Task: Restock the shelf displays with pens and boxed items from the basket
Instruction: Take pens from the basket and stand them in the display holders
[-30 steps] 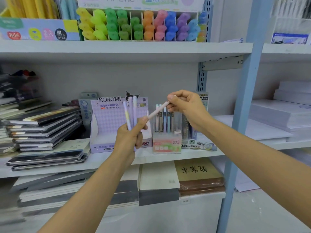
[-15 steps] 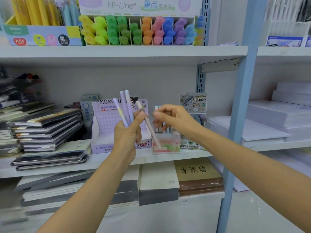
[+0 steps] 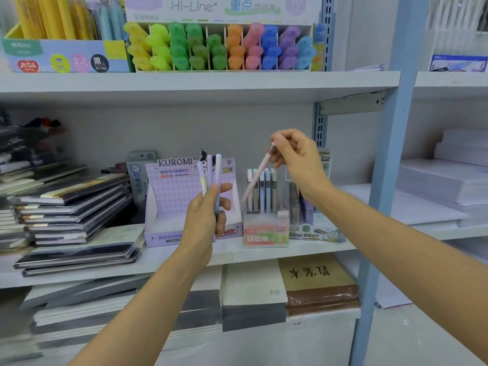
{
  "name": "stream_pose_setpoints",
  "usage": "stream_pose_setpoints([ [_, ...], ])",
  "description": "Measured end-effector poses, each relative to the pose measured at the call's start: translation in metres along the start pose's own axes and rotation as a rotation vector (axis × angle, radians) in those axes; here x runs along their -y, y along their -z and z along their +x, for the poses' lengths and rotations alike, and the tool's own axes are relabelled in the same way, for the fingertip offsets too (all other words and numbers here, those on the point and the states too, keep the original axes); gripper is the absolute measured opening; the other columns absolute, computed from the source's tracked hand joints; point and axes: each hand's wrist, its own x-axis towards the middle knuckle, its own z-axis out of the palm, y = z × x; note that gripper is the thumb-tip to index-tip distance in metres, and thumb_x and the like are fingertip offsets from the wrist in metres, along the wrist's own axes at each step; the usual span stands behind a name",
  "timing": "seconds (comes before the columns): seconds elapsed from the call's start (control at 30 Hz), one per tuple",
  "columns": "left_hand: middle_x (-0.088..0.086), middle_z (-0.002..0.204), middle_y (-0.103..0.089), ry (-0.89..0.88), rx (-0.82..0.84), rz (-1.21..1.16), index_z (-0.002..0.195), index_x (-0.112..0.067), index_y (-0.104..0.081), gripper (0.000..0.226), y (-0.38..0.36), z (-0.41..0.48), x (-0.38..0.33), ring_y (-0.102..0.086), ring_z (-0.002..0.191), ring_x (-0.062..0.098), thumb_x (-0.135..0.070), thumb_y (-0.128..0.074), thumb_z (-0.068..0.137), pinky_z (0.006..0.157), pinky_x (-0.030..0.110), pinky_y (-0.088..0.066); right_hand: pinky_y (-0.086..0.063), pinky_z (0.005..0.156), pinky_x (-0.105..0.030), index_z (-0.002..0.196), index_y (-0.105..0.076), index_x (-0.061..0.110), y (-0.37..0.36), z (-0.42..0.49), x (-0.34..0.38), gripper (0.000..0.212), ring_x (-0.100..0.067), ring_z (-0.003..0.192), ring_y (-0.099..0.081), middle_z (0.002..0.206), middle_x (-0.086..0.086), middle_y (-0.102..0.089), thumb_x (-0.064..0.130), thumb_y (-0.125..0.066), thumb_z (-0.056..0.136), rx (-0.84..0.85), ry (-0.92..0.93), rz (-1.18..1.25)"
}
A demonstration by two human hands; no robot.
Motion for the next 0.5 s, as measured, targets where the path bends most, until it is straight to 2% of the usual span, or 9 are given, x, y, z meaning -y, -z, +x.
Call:
stream_pose_setpoints([
  [0.17, -0.007, 0.056, -0.050, -0.022, 0.023, 0.042, 0.097, -0.017, -0.063, 0.028, 0.002, 0.001, 0.007, -0.033, 0.037, 0.009, -0.036, -0.043, 0.102, 0.036, 0.021, -0.030, -0.058, 0.069, -0.030, 0.102, -0.061, -0.003, -0.003, -0.001, -0.028, 0.016, -0.020, 0.072, -0.064, 0.085, -0.016, -0.067, 0.009, -0.052, 0.098, 0.025, -0.009, -0.211],
  [0.27, -0.007, 0.055, -0.051, -0.030, 0.037, 0.074, 0.097, -0.016, -0.064, 0.029, 0.002, 0.003, 0.010, -0.042, 0.041, 0.010, -0.036, -0.043, 0.102, 0.040, 0.022, -0.038, -0.058, 0.070, -0.028, 0.098, -0.064, 0.005, -0.006, -0.003, -0.043, 0.014, -0.020, 0.072, -0.067, 0.084, -0.013, -0.069, 0.014, -0.054, 0.098, 0.071, 0.009, -0.349],
  [0.33, -0.006, 0.055, -0.053, -0.035, 0.045, 0.079, 0.096, -0.015, -0.064, 0.029, 0.001, 0.003, 0.011, -0.045, 0.042, 0.011, -0.035, -0.043, 0.102, 0.041, 0.022, -0.041, -0.058, 0.070, -0.028, 0.098, -0.065, 0.004, -0.008, -0.003, -0.050, 0.015, -0.022, 0.072, -0.068, 0.081, -0.013, -0.069, 0.014, -0.054, 0.098, 0.115, 0.029, -0.403],
  [0.43, -0.005, 0.056, -0.054, -0.031, 0.063, 0.052, 0.096, -0.015, -0.063, 0.029, 0.001, 0.003, 0.013, -0.046, 0.042, 0.011, -0.034, -0.042, 0.102, 0.040, 0.022, -0.040, -0.057, 0.069, -0.022, 0.100, -0.066, 0.002, -0.009, 0.000, -0.055, 0.017, -0.020, 0.070, -0.068, 0.078, -0.010, -0.069, 0.013, -0.054, 0.098, 0.201, 0.052, -0.476],
  [0.5, -0.005, 0.057, -0.054, -0.025, 0.074, 0.052, 0.097, -0.015, -0.064, 0.030, 0.002, 0.004, 0.014, -0.045, 0.041, 0.012, -0.034, -0.042, 0.102, 0.040, 0.022, -0.039, -0.057, 0.070, -0.024, 0.100, -0.066, 0.002, -0.009, 0.004, -0.055, 0.016, -0.020, 0.070, -0.068, 0.078, -0.008, -0.069, 0.012, -0.054, 0.098, 0.246, 0.041, -0.489],
])
